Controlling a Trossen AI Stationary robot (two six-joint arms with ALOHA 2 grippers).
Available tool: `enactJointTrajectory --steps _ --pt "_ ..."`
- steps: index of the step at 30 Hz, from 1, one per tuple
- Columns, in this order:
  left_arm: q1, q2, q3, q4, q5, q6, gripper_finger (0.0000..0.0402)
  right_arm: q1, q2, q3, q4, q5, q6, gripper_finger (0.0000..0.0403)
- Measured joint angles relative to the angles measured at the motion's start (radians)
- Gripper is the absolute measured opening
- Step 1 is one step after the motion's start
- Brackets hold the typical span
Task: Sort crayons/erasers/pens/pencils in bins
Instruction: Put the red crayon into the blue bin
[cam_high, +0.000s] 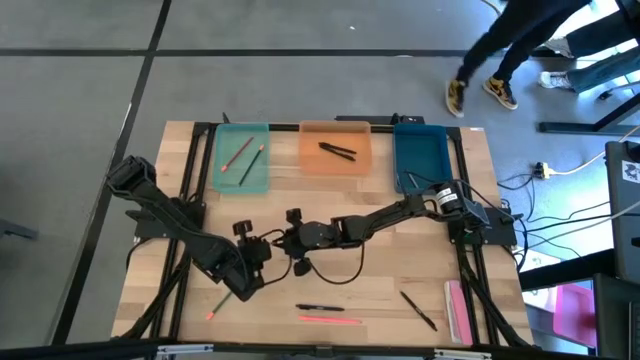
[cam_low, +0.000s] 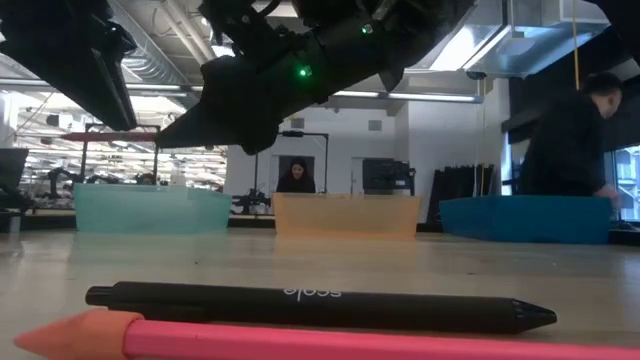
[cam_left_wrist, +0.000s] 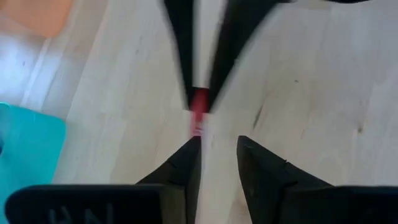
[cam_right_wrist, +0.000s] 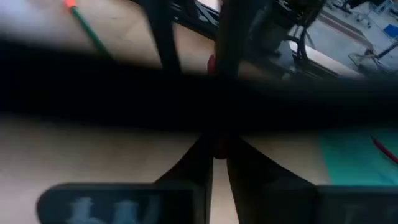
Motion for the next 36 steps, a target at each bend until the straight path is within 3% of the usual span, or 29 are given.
enactJointTrajectory --steps 6,9,18,27,33,36 --pt "-0.024 -0.01 0.0 -0.019 -0.009 0.021 0.0094 -0.004 0.0 0.0 -0.034 0.022 0.013 0.0044" --pt "-0.034 -0.016 0.0 -0.037 -0.022 0.018 0.0094 -0.001 -0.001 0.0 -0.072 0.093 0.046 0.0044" --pt "-0.078 -0.071 0.0 -0.052 -0.13 0.014 0.0094 -0.012 -0.097 -0.001 -0.327 0.149 0.192 0.0044" --pt "-0.097 -0.078 0.0 -0.058 -0.231 0.013 0.0094 -0.012 -0.274 -0.001 -0.719 0.434 0.389 0.0044" --pt "-0.095 -0.078 0.0 -0.059 -0.253 0.014 0.0094 -0.012 -0.384 -0.001 -1.065 0.621 0.653 0.0044" --pt "-0.096 -0.078 0.0 -0.059 -0.253 0.013 0.0094 -0.012 -0.431 -0.001 -1.275 0.712 0.86 0.0044"
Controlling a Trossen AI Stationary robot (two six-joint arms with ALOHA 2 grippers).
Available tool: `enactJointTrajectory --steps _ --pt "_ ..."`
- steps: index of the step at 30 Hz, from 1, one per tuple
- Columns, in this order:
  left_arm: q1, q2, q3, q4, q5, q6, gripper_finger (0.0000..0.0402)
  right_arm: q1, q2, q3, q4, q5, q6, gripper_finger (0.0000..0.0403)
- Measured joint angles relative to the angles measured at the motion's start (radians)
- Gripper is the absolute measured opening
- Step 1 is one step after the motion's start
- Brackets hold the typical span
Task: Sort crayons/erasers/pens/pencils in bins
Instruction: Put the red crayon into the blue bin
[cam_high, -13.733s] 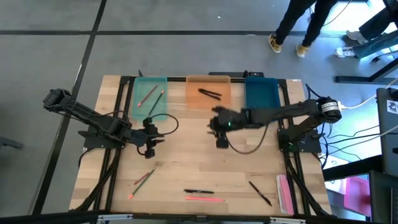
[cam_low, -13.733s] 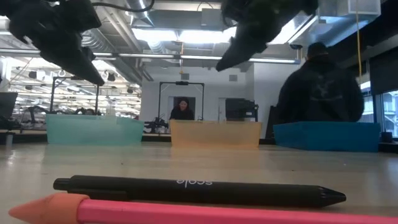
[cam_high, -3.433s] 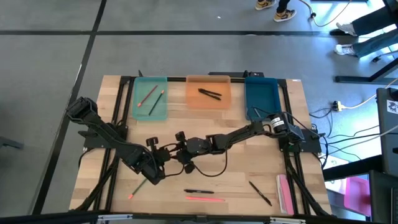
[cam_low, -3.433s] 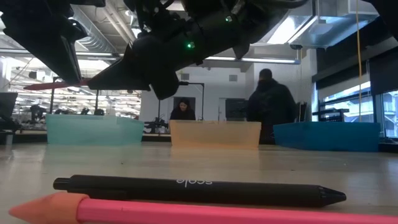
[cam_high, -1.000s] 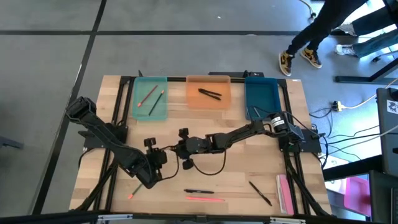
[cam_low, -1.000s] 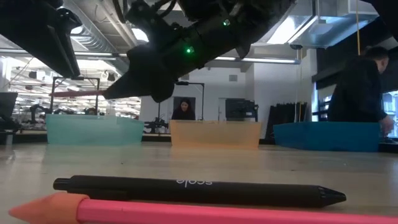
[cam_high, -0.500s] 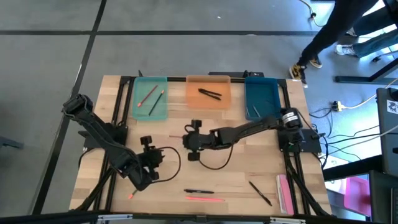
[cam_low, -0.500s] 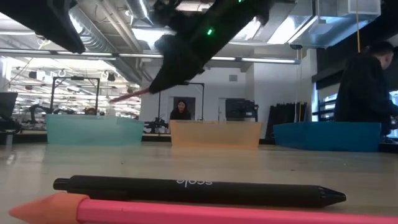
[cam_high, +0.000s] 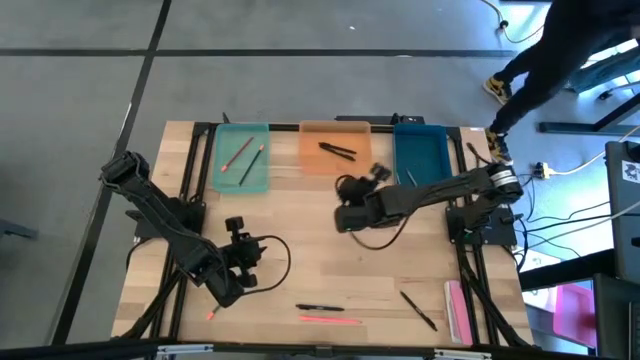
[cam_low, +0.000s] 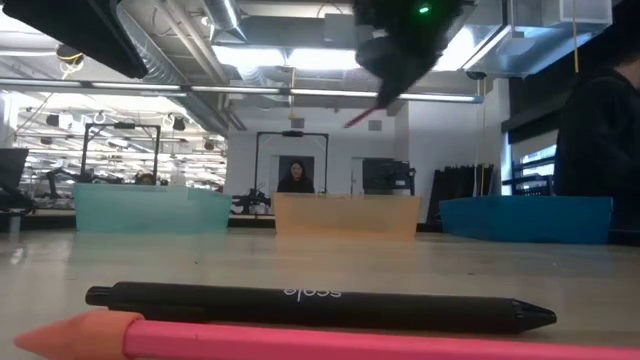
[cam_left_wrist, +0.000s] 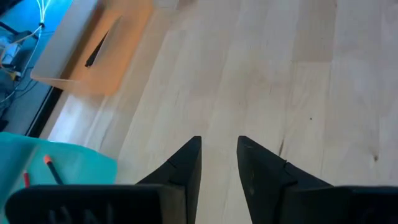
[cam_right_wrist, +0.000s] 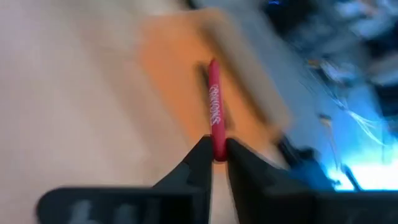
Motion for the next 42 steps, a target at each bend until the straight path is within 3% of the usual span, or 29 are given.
enactJointTrajectory --steps 8,13,22,30,35,42 --pt "0.0 0.0 0.0 0.019 -0.06 -0.001 0.0094 -0.005 -0.035 -0.034 -0.473 0.089 0.562 0.0044" --pt "0.001 0.0 0.0 0.025 -0.075 -0.002 0.0094 -0.028 -0.044 -0.122 -0.605 0.076 0.804 0.0044" --pt "0.026 0.001 0.0 0.035 -0.079 -0.002 0.0094 -0.15 -0.149 -0.362 -0.545 -0.089 0.851 0.0044" --pt "0.073 0.001 0.0 0.036 -0.077 0.0 0.0094 -0.241 -0.259 -0.566 -0.243 -0.179 0.715 0.0044" --pt "0.088 0.001 0.0 0.041 -0.076 0.0 0.0094 -0.287 -0.276 -0.629 -0.11 -0.233 0.621 0.0044" --pt "0.088 0.001 0.0 0.046 -0.07 0.0 0.0094 -0.34 -0.276 -0.646 -0.058 -0.279 0.546 0.0044"
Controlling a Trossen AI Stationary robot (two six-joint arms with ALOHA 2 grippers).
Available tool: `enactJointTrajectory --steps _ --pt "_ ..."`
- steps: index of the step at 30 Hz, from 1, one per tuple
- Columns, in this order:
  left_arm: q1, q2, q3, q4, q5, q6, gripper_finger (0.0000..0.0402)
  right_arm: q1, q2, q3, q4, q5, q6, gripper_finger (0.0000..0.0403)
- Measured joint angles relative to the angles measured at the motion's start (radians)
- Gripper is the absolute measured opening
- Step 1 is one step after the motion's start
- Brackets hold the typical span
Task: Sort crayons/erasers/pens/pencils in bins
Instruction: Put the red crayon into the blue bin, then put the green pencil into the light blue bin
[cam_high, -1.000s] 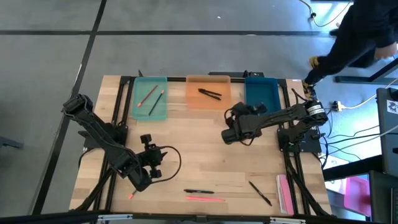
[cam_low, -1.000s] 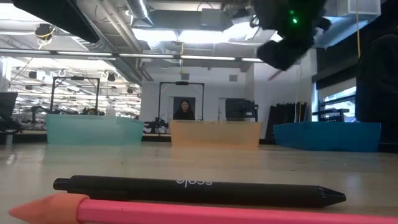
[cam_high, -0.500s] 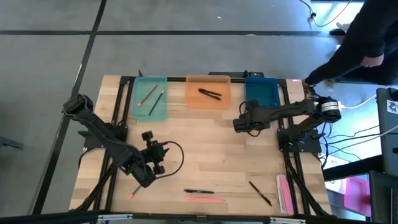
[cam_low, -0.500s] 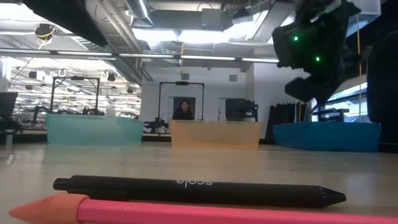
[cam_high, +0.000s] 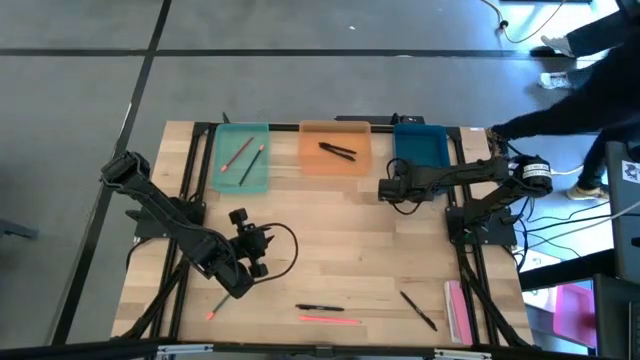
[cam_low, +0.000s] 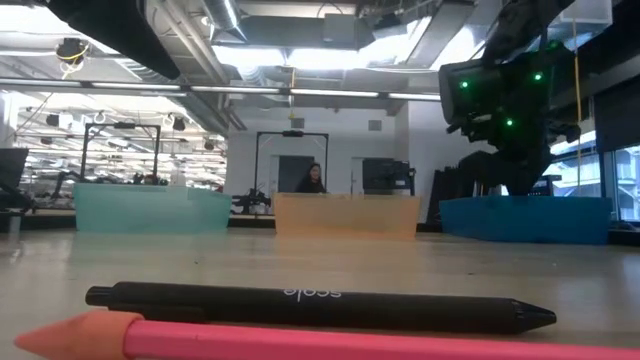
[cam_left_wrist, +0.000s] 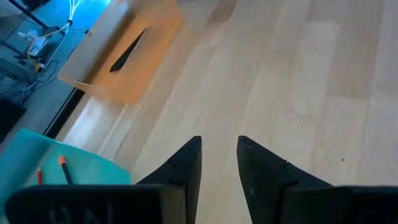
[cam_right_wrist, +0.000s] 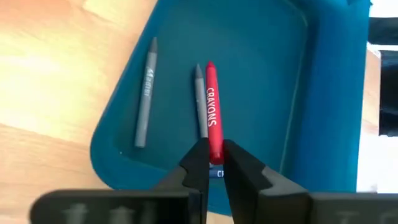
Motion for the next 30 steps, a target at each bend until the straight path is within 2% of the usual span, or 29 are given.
enactJointTrajectory --steps 6,15,24,30 --pt "0.0 0.0 0.0 0.0 0.003 0.0 0.0094 -0.034 0.0 0.0 0.031 -0.062 -0.045 0.0044" --pt "0.0 0.0 0.0 0.0 0.003 0.0 0.0094 -0.041 0.0 0.0 0.037 -0.068 -0.045 0.0047" --pt "0.0 0.0 0.0 0.0 0.007 0.0 0.0094 -0.041 0.0 0.0 0.041 -0.063 -0.043 0.01" --pt "0.012 0.0 0.0 0.0 0.083 -0.029 0.0094 -0.041 0.0 0.0 0.042 0.002 -0.018 0.0113"
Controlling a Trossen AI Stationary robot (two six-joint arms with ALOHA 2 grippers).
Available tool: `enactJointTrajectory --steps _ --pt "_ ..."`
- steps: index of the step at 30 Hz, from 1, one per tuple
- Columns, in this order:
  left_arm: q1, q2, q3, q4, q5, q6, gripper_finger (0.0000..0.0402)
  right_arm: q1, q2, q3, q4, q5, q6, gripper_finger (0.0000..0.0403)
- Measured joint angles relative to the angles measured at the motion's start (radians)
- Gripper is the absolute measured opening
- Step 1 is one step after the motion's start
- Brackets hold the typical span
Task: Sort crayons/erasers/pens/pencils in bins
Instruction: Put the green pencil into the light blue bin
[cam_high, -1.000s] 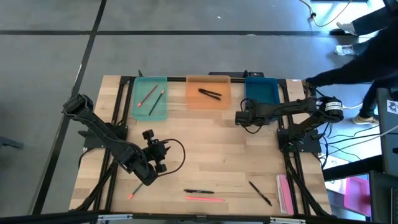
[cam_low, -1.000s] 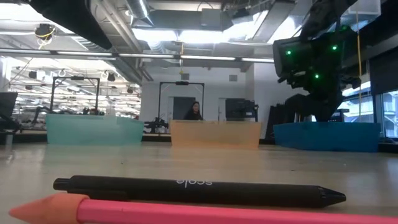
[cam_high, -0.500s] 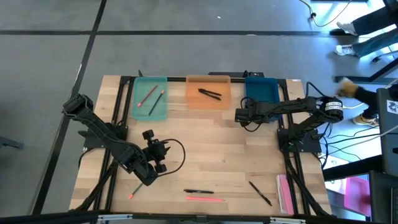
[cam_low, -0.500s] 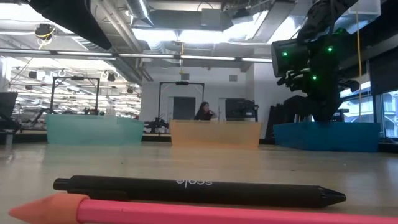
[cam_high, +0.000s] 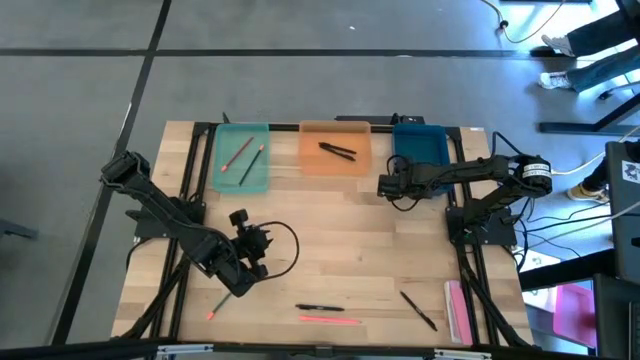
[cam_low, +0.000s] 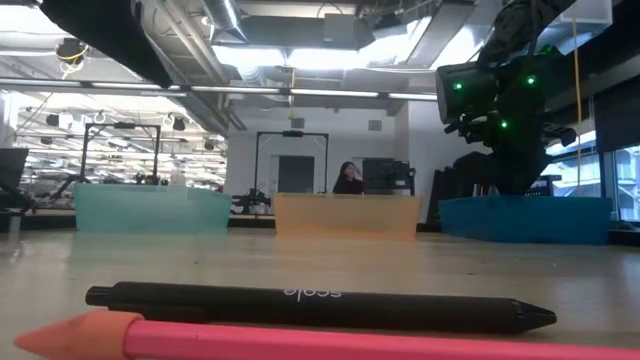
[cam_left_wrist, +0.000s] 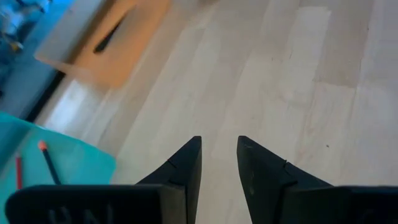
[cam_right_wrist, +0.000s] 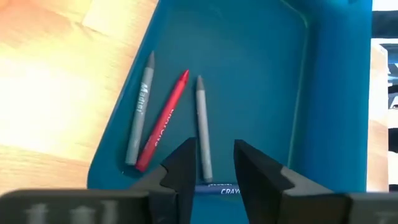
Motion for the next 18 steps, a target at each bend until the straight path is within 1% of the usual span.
enactJointTrajectory --steps 3,10,18 --pt "0.011 0.0 0.0 -0.001 0.045 -0.025 0.0094 0.0 0.0 0.005 -0.002 0.002 -0.001 0.0113" --pt "0.034 0.0 0.0 -0.018 0.139 -0.093 0.0094 0.027 -0.001 0.074 -0.003 0.024 -0.024 0.0114" --pt "0.036 0.0 0.0 -0.127 0.283 -0.335 0.0094 0.143 -0.001 0.158 -0.003 0.091 0.001 0.0113"
